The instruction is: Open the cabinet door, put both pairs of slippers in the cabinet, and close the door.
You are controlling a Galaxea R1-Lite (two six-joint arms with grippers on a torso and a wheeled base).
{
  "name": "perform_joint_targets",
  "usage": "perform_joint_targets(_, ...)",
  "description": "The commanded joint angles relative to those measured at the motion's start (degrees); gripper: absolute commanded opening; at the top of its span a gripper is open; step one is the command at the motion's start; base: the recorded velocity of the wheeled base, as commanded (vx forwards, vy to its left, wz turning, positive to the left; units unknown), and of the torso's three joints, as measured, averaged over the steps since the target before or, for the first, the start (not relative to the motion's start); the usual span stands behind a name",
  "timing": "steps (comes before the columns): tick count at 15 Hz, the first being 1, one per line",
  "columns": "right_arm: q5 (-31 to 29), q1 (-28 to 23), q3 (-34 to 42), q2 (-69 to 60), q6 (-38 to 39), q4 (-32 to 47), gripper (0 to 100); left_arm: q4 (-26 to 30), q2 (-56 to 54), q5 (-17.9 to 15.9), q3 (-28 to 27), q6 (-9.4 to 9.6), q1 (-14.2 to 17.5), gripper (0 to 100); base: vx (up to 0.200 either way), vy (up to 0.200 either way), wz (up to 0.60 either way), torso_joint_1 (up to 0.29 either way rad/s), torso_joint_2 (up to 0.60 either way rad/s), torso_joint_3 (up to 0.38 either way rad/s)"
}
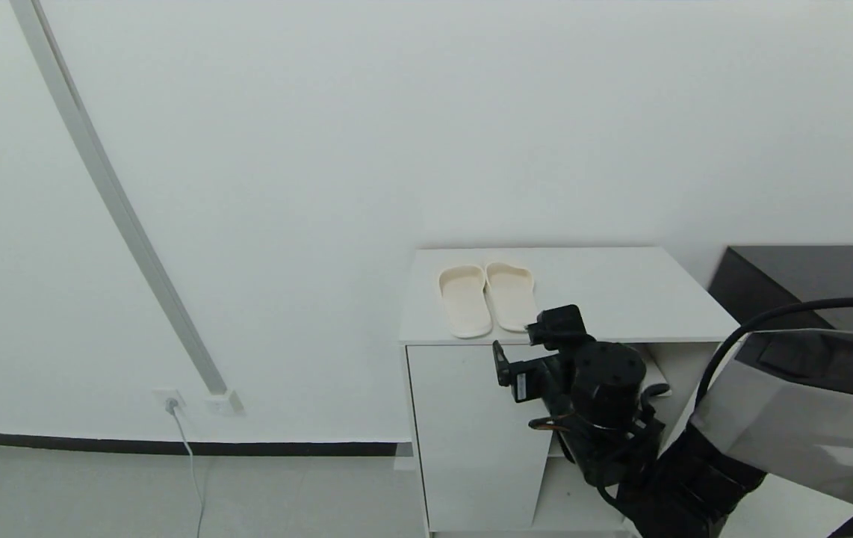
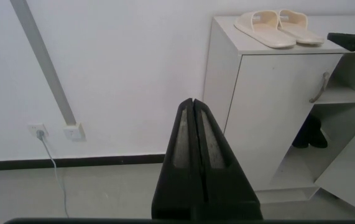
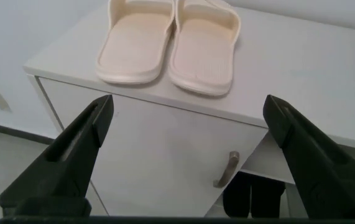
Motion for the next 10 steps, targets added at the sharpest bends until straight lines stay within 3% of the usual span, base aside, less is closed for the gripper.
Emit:
perform_joint_targets(1, -0.03, -0.8, -5.74, -4.43, 1.42, 8.02, 100, 0.0, 0.07, 0.03, 0.01, 0.08, 0.01, 0, 0.0, 0.0, 0.0, 0.0, 0.0, 0.0)
perform_joint_targets(3, -0.03, -0.71, -9.43, -6.54, 3.79, 16.81, 100, 0.0, 0.07, 0.03, 0.01, 0.16, 0.01, 0, 0.0, 0.0, 0.0, 0.0, 0.0, 0.0)
perform_joint_targets(7, -0.03, 1.31, -18.04, -14.01, 15.48, 45.73, 100, 0.0, 0.07, 0.03, 0.01, 0.25, 0.01, 0, 0.0, 0.0, 0.0, 0.0, 0.0, 0.0)
perform_joint_targets(9, -0.29, 1.4, -20.41, -14.8, 16.97, 50.74, 100, 0.0, 0.07, 0.03, 0.01, 0.25, 0.01, 0, 0.0, 0.0, 0.0, 0.0, 0.0, 0.0)
perform_joint_targets(10, -0.47, 1.49, -20.77, -14.8, 16.97, 51.0, 100, 0.0, 0.07, 0.03, 0.1, 0.25, 0.01, 0, 0.2, 0.0, 0.0, 0.002, 0.0, 0.007)
